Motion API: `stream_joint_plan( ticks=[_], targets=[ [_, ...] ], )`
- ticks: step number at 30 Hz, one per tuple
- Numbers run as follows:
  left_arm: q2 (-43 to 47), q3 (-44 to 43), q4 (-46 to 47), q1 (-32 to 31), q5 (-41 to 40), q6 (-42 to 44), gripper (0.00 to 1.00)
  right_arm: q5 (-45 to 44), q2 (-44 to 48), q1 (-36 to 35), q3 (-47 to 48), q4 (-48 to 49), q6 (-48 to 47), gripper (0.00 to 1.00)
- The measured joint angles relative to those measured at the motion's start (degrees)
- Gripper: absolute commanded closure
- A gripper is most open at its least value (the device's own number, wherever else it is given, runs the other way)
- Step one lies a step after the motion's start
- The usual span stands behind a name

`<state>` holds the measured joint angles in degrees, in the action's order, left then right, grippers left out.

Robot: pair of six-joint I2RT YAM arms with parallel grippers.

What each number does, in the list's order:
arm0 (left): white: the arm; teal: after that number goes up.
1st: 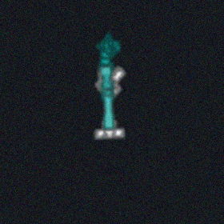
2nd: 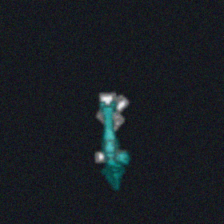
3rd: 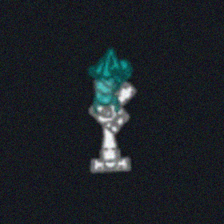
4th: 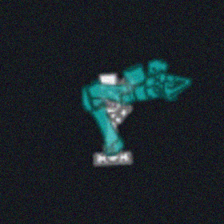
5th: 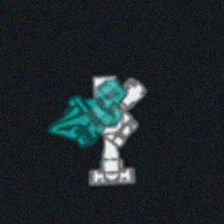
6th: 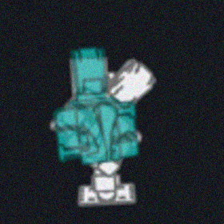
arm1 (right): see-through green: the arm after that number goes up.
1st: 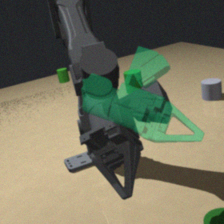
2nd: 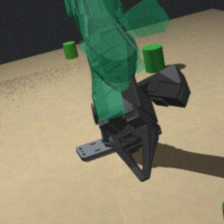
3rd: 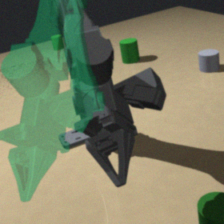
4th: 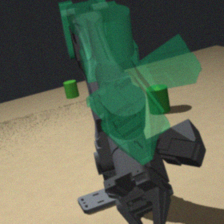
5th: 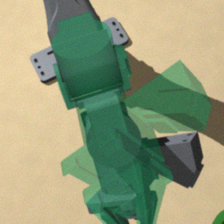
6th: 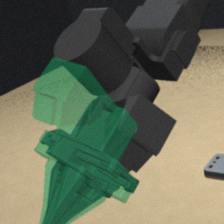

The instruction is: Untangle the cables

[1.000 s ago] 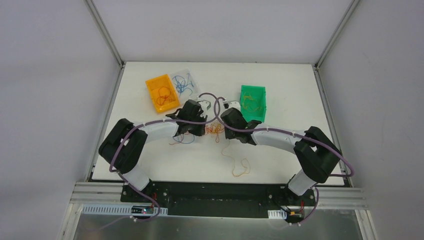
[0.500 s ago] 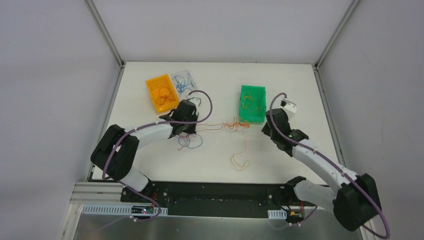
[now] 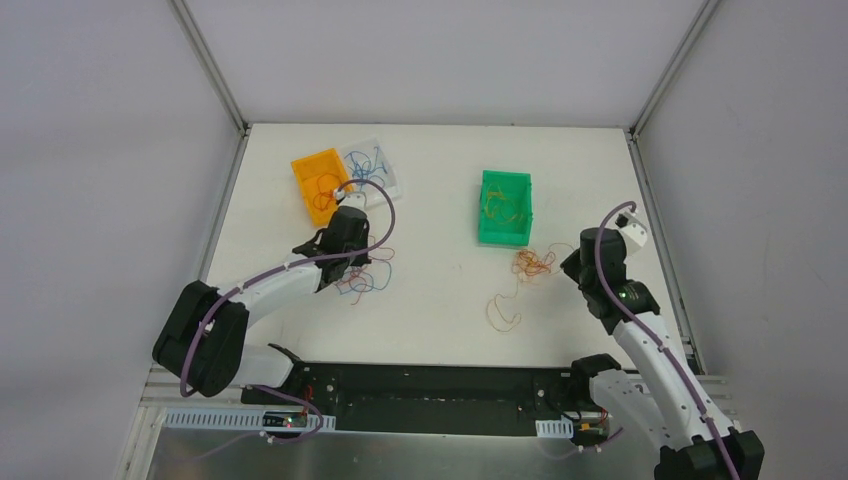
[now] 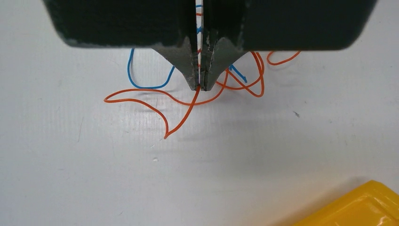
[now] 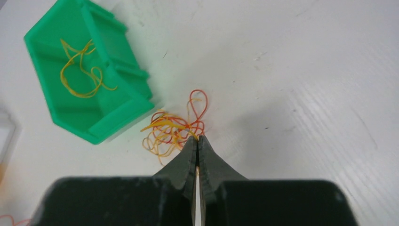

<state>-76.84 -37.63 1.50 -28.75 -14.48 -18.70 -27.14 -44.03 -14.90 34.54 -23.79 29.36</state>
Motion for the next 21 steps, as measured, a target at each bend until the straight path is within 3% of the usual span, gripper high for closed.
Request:
stream_joint_plan(
  ticks=[9, 15, 16, 18, 19, 21],
  targets=[
    [3.1, 3.1, 5.9, 0.0, 8.7, 1.0, 1.00, 26.1, -3.9, -2.5, 6.0, 0.2, -5.7, 1.00],
    [9.6, 4.2, 7.0, 0.0, 18.3, 1.7, 1.00, 32.7, -4.9, -9.2, 13.9, 1.3, -8.7, 1.00],
    [10.8, 3.3, 5.7, 0.0, 19.4, 1.6, 1.00, 33.0, -4.9, -9.5, 14.1, 1.8, -8.9, 0.91],
    [13.5, 0.7, 2.9, -0.1, 21.0, 1.4, 1.00, 33.4, -5.0, -9.5, 14.0, 1.9, -9.1, 0.51],
    [14.6, -0.5, 1.9, 0.0, 21.6, 1.3, 1.00, 33.6, -5.2, -9.5, 13.9, 1.9, -8.9, 0.39],
    [17.4, -4.1, -0.4, -0.1, 22.9, 0.6, 1.00, 34.3, -6.1, -9.5, 13.4, 2.3, -8.8, 0.28]
  ],
)
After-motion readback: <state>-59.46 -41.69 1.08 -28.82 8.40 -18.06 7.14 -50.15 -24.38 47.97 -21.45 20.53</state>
